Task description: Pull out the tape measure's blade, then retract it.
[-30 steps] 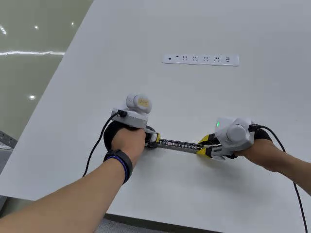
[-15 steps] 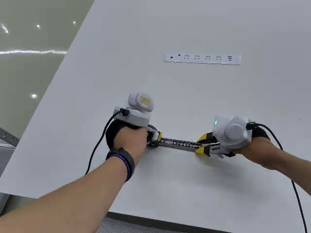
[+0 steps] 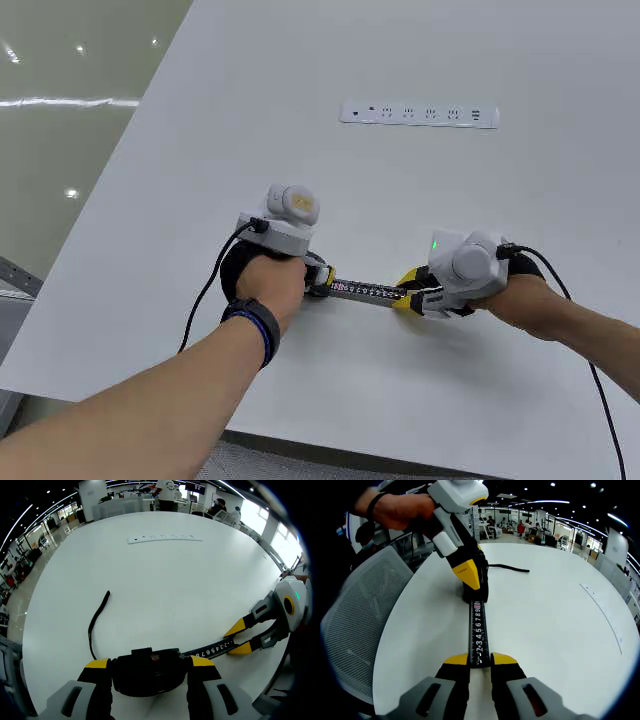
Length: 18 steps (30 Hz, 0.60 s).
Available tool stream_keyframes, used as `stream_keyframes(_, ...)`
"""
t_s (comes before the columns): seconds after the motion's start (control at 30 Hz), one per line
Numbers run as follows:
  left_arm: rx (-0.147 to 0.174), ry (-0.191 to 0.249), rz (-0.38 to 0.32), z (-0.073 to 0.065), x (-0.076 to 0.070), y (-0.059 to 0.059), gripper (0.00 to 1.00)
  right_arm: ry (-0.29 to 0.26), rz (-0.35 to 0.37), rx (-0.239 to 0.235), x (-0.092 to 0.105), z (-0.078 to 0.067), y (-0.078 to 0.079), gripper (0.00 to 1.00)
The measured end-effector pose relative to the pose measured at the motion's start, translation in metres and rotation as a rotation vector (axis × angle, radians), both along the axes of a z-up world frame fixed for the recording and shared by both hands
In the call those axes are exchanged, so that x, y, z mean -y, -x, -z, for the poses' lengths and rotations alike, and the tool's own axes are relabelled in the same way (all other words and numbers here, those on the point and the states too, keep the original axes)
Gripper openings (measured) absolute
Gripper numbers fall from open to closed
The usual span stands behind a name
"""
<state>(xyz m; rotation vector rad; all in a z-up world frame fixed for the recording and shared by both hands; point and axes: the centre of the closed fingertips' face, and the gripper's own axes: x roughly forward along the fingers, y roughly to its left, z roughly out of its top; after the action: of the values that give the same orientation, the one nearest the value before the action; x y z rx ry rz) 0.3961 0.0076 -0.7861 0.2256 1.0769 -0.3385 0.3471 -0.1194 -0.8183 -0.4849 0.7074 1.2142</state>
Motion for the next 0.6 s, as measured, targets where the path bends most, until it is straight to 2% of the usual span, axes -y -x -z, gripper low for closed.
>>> stream_keyframes(0.6,0.004,-0.001,0.0,0.0007,-0.0001,-0.002,0.57,-0.005,-0.01,-0.011,-0.0094,0.0013,-0.0015,0.15)
